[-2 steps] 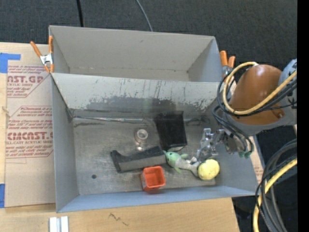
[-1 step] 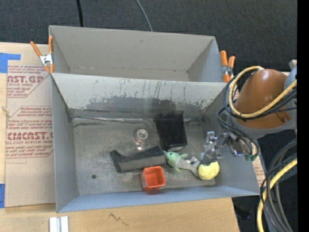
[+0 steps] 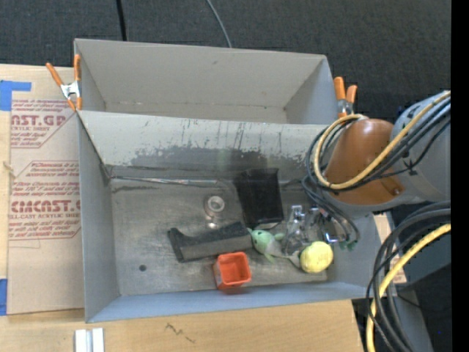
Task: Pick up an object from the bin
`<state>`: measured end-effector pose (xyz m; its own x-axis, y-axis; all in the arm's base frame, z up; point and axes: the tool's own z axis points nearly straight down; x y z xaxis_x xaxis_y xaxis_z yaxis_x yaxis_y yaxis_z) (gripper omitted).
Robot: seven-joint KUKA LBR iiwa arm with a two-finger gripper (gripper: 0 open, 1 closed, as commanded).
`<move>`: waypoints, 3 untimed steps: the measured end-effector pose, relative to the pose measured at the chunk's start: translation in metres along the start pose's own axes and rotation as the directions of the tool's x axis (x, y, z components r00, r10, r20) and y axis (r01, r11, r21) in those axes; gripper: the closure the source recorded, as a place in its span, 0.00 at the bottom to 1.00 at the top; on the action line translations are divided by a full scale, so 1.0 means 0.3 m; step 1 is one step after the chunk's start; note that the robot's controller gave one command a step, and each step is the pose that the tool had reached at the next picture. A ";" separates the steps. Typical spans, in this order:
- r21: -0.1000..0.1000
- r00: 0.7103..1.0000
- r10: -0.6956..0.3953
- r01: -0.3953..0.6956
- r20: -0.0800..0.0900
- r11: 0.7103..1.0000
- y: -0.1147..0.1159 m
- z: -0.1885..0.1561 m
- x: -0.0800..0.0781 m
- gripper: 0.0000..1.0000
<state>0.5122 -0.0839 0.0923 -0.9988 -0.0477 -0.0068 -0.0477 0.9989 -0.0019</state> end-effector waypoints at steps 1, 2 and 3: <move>-0.004 0.998 -0.061 0.061 -0.009 0.998 -0.101 -0.597 0.067 1.00; -0.003 0.997 -0.078 0.078 -0.007 0.997 -0.141 -0.824 0.085 1.00; 0.003 0.995 -0.103 0.103 0.006 0.995 -0.146 -0.736 0.072 1.00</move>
Offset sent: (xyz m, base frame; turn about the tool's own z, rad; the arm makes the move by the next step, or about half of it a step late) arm 0.0000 0.0000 0.0000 0.0000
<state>0.4913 -0.1284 0.3131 -0.9886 -0.1501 -0.0130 -0.1501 0.9887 -0.0052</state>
